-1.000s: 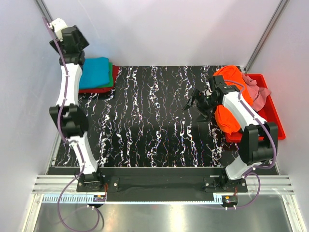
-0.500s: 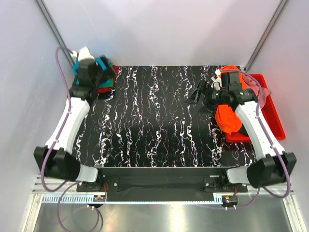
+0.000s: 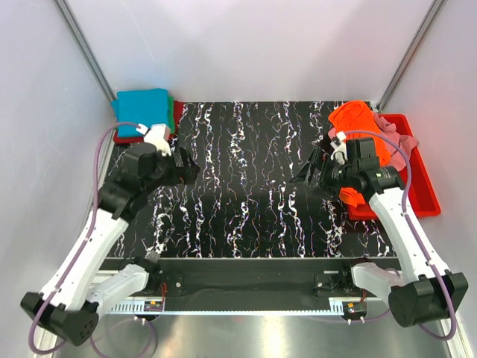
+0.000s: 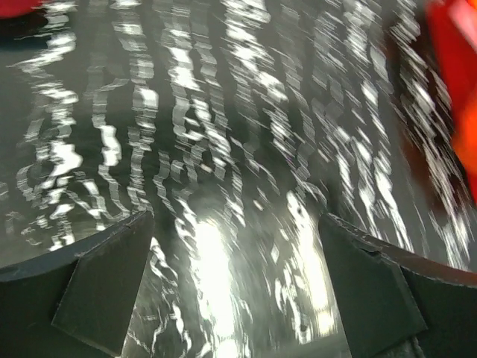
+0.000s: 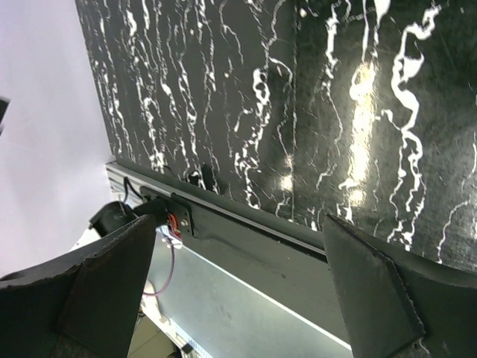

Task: Fold and stack the t-shirts
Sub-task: Reset both grippers

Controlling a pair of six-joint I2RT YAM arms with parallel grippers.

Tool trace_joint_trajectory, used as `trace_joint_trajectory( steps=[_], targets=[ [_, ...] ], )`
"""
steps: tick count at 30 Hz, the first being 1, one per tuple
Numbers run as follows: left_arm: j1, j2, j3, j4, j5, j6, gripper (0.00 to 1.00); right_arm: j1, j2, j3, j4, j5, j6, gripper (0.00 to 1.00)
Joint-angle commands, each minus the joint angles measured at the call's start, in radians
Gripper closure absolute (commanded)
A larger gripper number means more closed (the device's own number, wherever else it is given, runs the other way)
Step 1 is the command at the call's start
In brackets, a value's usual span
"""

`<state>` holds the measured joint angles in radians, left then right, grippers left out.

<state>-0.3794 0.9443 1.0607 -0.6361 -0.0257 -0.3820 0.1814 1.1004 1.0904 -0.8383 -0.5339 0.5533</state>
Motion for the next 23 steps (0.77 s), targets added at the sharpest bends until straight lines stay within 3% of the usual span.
trace_joint_trajectory(
  steps=[1,4,9,23],
  targets=[
    [-0.035,-0.151,0.022,-0.056,0.164,0.053,0.01,0.006,-0.065,-0.044,0.036,0.029,-0.013,0.0],
    [-0.033,-0.289,-0.099,-0.027,0.145,-0.18,0.01,0.006,-0.096,-0.093,0.056,0.037,0.017,0.0],
    [-0.033,-0.32,-0.323,0.128,0.358,-0.389,0.01,0.006,-0.109,-0.113,0.093,0.054,0.062,0.0],
    [-0.036,-0.19,-0.26,0.084,0.382,-0.262,0.01,0.006,-0.126,-0.047,0.091,0.163,0.065,0.0]
  ],
)
